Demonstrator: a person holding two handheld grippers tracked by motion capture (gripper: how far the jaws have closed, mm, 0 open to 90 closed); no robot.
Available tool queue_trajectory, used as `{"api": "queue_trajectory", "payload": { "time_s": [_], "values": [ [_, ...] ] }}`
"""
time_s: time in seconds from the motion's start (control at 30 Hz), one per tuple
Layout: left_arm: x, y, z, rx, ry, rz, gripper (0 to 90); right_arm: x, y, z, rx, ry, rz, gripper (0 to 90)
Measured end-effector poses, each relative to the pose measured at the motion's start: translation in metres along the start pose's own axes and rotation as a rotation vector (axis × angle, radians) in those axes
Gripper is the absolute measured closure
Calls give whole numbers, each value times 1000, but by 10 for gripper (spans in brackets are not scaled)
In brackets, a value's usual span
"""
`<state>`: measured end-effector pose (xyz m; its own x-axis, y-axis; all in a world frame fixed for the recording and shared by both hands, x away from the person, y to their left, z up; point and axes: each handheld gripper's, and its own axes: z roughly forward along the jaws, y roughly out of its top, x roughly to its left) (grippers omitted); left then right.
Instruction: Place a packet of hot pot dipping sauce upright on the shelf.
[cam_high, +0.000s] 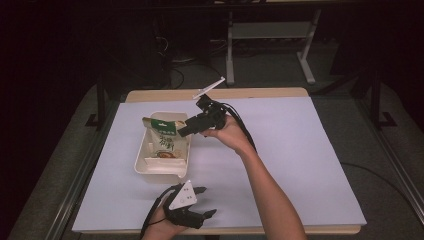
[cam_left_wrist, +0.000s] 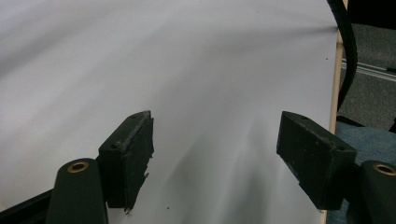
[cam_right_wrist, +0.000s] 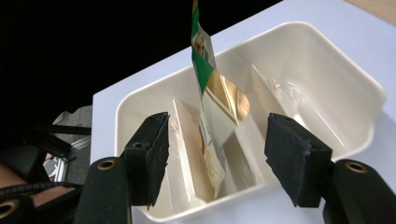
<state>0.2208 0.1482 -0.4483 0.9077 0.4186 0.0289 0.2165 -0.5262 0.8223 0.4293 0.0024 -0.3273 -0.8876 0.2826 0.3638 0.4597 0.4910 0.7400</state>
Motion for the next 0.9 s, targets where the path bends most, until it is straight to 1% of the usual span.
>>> {"api": "queue_trajectory", "payload": {
  "time_s": [0.23,0.3,0.47,0.57,0.7,0.77,0.87,0.9],
  "values": [
    [1,0,0,1,7,1,266,-2,-10,-17,-14,-16,13,364],
    [1,0,0,0,10,3,267,-3,-14,-21,-11,-21,12,363],
    [2,0,-1,-5,15,-5,267,-2,-22,-30,-15,-30,15,358],
    [2,-1,0,3,19,2,269,-2,-27,-36,-23,-33,22,352],
    [1,0,1,12,16,6,273,-2,-35,-44,-29,-41,23,348],
    [1,-1,1,10,14,2,273,-2,-38,-49,-27,-46,26,345],
    [2,-1,1,8,13,-4,273,-2,-43,-56,-39,-56,15,343],
    [2,-1,1,8,14,-5,273,-1,-44,-58,-41,-57,19,341]
  ]
}}
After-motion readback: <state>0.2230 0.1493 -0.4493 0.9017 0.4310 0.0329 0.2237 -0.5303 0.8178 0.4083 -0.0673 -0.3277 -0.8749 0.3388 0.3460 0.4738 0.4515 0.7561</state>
